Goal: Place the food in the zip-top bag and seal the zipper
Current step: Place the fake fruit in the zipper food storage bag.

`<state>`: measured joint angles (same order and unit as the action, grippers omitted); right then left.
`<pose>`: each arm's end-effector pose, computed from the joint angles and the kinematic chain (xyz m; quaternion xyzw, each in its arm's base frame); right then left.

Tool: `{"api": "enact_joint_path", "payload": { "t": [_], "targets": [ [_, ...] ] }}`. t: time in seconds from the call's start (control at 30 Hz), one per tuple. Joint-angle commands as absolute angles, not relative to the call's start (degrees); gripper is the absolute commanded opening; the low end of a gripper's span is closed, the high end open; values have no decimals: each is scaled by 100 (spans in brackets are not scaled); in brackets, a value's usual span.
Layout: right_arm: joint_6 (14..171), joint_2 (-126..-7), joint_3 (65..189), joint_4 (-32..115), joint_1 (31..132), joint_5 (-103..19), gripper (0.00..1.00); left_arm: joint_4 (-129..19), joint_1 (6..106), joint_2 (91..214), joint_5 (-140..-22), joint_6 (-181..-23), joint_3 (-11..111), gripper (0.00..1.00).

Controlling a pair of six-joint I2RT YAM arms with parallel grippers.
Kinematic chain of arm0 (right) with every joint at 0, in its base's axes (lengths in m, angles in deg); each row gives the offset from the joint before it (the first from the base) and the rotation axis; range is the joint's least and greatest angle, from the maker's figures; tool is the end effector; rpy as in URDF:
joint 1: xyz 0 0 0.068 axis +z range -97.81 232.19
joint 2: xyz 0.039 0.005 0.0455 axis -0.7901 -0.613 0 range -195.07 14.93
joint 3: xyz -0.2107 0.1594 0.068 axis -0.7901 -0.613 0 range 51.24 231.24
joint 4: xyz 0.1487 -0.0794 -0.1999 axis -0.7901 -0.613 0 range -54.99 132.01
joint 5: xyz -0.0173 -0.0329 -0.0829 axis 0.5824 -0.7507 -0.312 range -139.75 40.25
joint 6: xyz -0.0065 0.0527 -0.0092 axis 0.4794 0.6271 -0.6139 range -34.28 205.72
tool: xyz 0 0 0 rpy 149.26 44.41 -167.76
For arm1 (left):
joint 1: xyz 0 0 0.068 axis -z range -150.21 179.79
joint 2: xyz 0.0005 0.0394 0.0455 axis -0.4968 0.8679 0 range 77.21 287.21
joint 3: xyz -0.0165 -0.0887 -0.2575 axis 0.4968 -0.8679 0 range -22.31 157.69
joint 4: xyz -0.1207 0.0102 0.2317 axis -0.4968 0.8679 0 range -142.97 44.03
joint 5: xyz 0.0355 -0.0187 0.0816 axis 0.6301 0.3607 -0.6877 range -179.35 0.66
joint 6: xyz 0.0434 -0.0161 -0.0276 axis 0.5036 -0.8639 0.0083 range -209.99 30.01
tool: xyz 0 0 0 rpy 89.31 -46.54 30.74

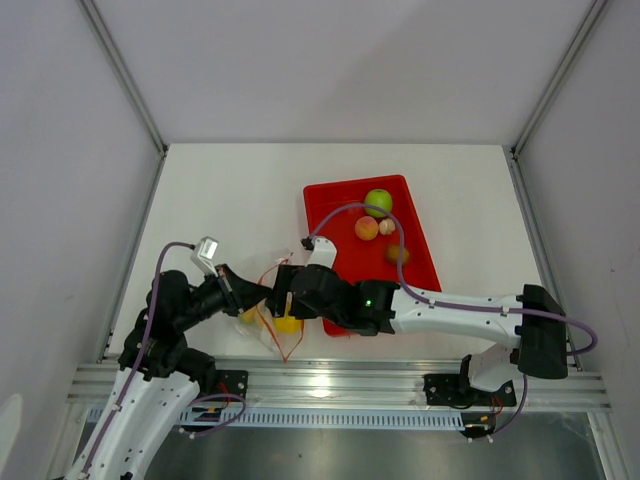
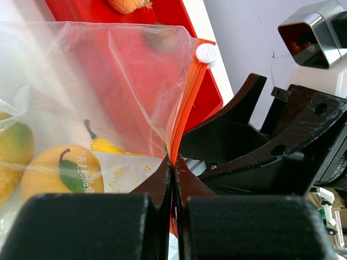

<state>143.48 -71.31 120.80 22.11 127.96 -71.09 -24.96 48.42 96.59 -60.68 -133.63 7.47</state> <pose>0.0962 0.3270 0.3003 -0.0552 0.8801 0.3406 0.3263 0.0906 -0.0485 0.2724 -0.0266 0.7950 -0.4668 0.3865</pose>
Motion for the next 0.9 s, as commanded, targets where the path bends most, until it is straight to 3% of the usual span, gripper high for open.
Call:
{"api": "enact_joint_path", "payload": {
  "t": [0.0,0.57,0.87],
  "targets": [
    [14118,-6980,12278,2066,12866,-7488,78,-2484,4877,9611,-5990,-13429,968,0],
    [13204,-5242,11224,1284,12744,-8622,76,-2484,4877,9611,-6008,-13437,977,1],
    [12818,-4116,10433,1160,10680,-7902,78,-2633,4877,9672,-5955,-13437,898,1]
  ]
}}
